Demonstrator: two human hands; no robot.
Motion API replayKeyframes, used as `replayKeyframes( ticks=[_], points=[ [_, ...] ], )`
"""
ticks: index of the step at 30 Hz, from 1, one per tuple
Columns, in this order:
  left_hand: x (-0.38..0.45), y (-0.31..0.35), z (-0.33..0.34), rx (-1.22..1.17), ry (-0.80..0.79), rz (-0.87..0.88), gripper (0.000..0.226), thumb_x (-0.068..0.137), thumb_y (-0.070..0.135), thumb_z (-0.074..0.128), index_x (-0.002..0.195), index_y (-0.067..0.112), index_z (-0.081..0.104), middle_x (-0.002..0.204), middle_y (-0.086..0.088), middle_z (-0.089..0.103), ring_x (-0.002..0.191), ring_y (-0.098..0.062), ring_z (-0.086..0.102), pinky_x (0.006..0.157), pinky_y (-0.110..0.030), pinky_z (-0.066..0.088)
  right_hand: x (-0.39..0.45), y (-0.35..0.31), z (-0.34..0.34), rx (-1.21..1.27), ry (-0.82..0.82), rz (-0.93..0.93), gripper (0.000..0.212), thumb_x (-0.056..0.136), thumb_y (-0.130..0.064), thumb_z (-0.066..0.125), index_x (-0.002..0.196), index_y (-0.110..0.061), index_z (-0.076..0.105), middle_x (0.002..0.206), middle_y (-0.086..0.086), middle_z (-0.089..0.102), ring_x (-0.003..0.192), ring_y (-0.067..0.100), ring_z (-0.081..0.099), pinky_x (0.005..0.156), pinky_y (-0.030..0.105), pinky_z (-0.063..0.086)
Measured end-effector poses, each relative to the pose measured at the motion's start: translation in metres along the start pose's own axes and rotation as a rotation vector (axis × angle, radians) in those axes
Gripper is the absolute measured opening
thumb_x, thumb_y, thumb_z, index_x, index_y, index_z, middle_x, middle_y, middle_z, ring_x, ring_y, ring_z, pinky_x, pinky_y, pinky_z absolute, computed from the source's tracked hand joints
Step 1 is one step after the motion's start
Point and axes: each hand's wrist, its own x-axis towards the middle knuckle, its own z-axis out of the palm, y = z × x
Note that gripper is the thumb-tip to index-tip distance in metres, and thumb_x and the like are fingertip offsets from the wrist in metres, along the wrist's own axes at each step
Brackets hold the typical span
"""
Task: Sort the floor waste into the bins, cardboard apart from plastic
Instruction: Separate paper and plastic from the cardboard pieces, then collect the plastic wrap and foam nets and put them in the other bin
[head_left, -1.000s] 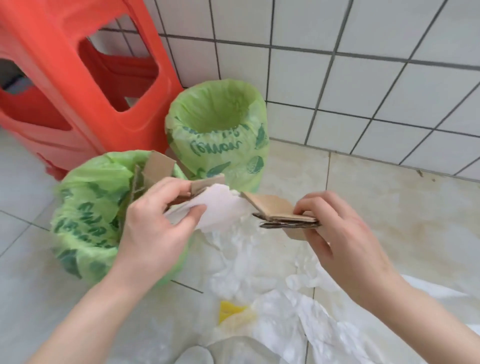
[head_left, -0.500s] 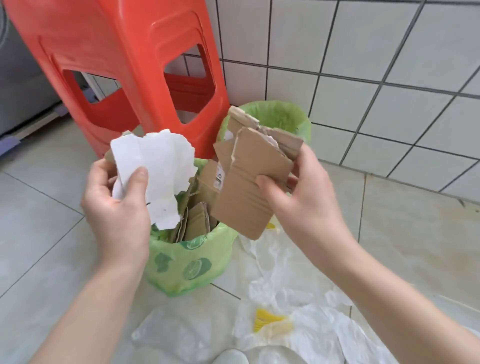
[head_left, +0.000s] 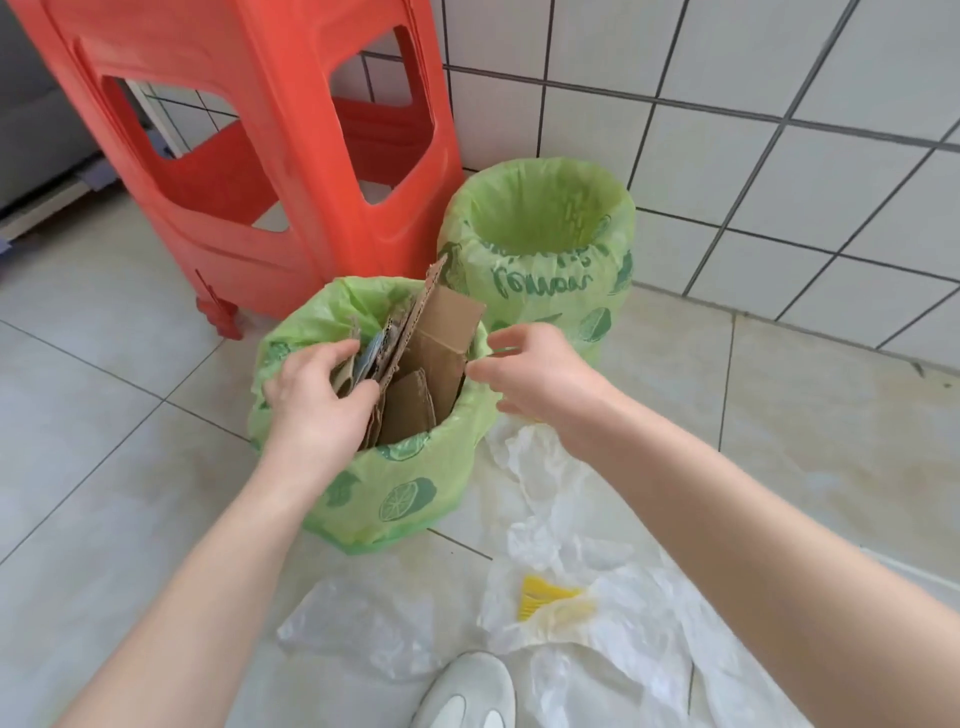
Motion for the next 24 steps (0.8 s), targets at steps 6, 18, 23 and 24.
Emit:
replayKeyframes(
  ticks=[6, 18, 23, 24],
  points=[
    [-0.014, 0.009, -0.002, 0.029, 0.097, 0.196, 0.032, 0.087, 0.016, 0.058, 0.118, 0.023, 0.061, 0.128, 0.001, 0.052, 0.126, -0.019, 0.037, 0.094, -0.019, 0.024, -0.005, 0.041, -0.017, 0.058, 0.018, -0.009, 0.036, 0.086, -0.021, 0.062, 0.122, -0.018, 0.057, 0.113, 0.004, 0.063, 0.099, 0.018, 0.064, 0.092, 0.040, 0.053],
    [-0.099, -0.007, 0.058, -0.127, -0.217, 0.549, 0.019, 0.079, 0.007, 0.056, 0.091, 0.017, 0.067, 0.096, 0.006, 0.060, 0.097, -0.013, 0.054, 0.085, -0.025, 0.043, -0.072, 0.152, -0.022, -0.216, -0.064, -0.059, 0.024, 0.086, -0.016, 0.057, 0.109, -0.022, 0.060, 0.099, -0.008, 0.066, 0.089, 0.007, 0.064, 0.078, 0.022, 0.050],
    [-0.115, -0.068, 0.095, 0.279, -0.510, 0.425, 0.029, 0.079, 0.020, 0.053, 0.106, 0.023, 0.064, 0.110, 0.009, 0.058, 0.111, -0.017, 0.047, 0.094, -0.035, 0.034, -0.097, 0.205, -0.020, -0.405, -0.129, -0.077, 0.025, 0.089, -0.020, 0.055, 0.113, -0.024, 0.056, 0.101, -0.010, 0.061, 0.095, 0.008, 0.059, 0.085, 0.026, 0.049],
    [-0.116, -0.080, 0.098, 0.406, -0.519, 0.376, 0.032, 0.080, 0.019, 0.055, 0.111, 0.024, 0.061, 0.117, 0.007, 0.057, 0.116, -0.020, 0.044, 0.095, -0.036, 0.031, -0.103, 0.215, -0.018, -0.453, -0.142, -0.090, 0.025, 0.089, -0.021, 0.054, 0.114, -0.023, 0.056, 0.103, -0.009, 0.060, 0.097, 0.010, 0.058, 0.086, 0.028, 0.048]
  ],
)
